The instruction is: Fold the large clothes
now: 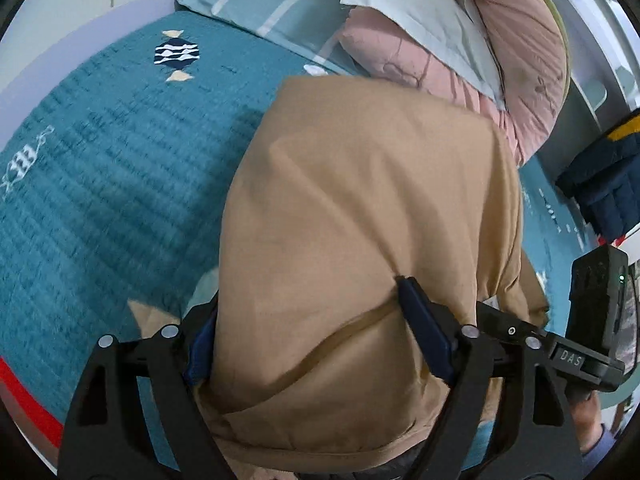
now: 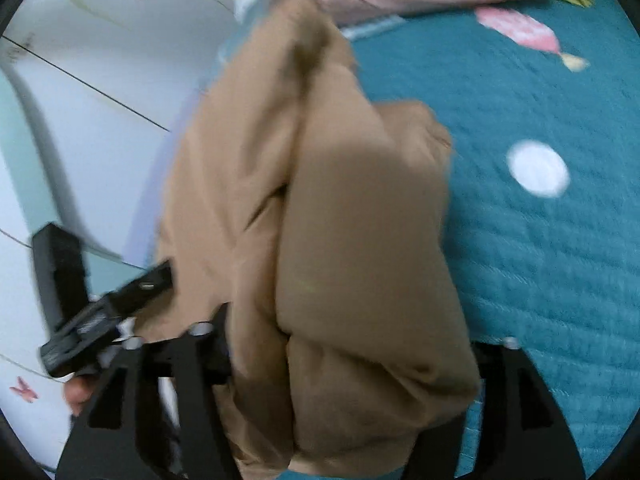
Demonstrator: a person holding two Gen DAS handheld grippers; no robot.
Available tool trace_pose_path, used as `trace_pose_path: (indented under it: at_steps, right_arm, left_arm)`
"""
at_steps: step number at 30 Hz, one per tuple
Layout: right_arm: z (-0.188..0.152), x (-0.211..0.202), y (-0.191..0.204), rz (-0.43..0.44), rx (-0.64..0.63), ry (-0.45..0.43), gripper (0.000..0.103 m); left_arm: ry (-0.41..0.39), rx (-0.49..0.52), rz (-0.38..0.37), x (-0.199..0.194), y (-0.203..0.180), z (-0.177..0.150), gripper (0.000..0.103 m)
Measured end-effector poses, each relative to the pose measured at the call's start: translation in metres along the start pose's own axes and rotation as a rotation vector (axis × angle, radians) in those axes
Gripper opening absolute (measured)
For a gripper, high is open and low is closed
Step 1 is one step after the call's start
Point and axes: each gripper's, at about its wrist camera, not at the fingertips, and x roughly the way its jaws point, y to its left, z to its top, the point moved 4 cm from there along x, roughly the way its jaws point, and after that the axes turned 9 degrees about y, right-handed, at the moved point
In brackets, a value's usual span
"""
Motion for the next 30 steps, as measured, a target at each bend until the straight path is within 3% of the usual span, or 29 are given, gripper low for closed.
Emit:
trace_pose_path:
  at_steps: [1,4,10,14,17,20,25,30]
  right_arm:
    - [-0.005,0.0,-0.006,-0.005,0.015,0.002,0.077]
    - [-0.021,0.003,-0.014,0.035,0.064,0.008,0.078]
    - [-0.044,0.0,-0.006,-0.004,0.044,0.003,0.079]
    - [-0.049,-0.025,-0.018,-0.044,0.065,-0.042,0.08]
    - [-0.061,-0.046,-0.025,-0.14,0.033,-0.035,0.081]
    - [-0.079,-0.062,-0.031,-0.147,0.031,-0.01,0.081]
    - [-0.129,-0.127,-0.006,-0.179,-0.07,-0.091,0.081]
    - [-0.165,-0.191,0.039,-0.256,-0.202,-0.174,0.085]
  left_arm:
    - [-0.003,0.01,0.011,0.0,-0.002,-0.007,0.085]
    - [-0.014,0.034,0.051,-0.005,-0.003,-0.021,0.086]
    - [-0.029,0.05,0.175,-0.03,-0.001,-0.041,0.086]
    - [-0.063,0.072,0.236,-0.056,-0.013,-0.057,0.087]
    - [-0.086,0.066,0.241,-0.078,-0.024,-0.079,0.089]
    - [-0.083,0.066,0.225,-0.092,-0.037,-0.101,0.089]
    - [-0.104,0.069,0.228,-0.127,-0.071,-0.142,0.091]
    - [-0.182,0.077,0.189,-0.181,-0.119,-0.186,0.094]
